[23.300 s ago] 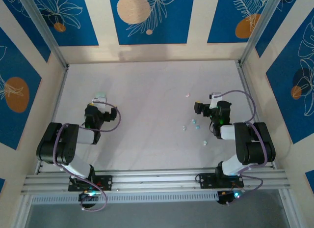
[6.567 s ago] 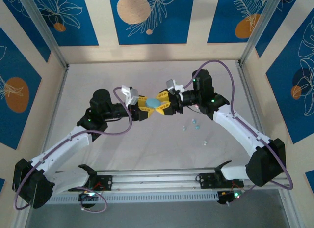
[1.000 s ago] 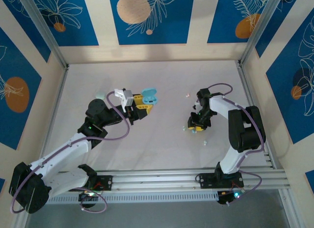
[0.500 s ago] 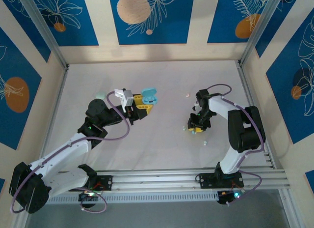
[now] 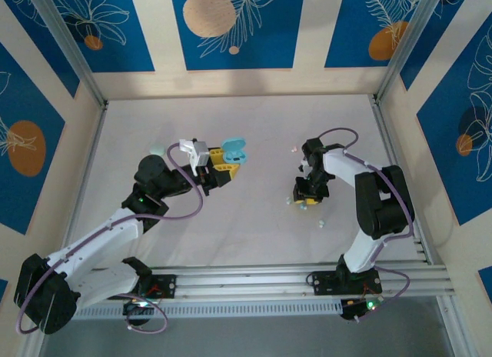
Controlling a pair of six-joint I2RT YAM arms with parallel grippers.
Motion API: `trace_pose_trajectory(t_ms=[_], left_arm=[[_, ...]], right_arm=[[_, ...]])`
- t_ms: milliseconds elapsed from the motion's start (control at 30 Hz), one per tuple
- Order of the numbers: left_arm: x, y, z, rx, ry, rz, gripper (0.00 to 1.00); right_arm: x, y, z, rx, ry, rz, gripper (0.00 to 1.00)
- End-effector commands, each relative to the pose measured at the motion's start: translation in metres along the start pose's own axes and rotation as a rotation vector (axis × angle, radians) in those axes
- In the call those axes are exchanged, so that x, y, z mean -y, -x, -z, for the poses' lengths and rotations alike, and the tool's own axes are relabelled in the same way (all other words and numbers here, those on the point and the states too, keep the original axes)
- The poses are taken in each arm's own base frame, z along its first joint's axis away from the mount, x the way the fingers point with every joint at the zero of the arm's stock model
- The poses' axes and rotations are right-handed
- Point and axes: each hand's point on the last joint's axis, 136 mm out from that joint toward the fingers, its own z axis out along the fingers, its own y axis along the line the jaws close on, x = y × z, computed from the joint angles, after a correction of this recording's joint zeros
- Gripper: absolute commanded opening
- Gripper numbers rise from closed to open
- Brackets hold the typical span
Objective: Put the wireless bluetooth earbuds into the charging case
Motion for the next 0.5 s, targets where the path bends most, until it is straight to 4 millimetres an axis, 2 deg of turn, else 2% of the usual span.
trace_pose_trajectory(t_ms=[0, 467], left_arm=[[0.0029, 0.001, 0.0003, 0.008, -0.001, -0.003, 0.35], [0.0018, -0.0021, -0.0011, 0.002, -0.002, 0.002, 0.35]], right_arm=[[0.0004, -0.0012, -0.0007, -0.031, -0.018, 0.023, 0.35], [0.0034, -0.006, -0.0107, -0.069, -0.083, 0.053, 0.28]])
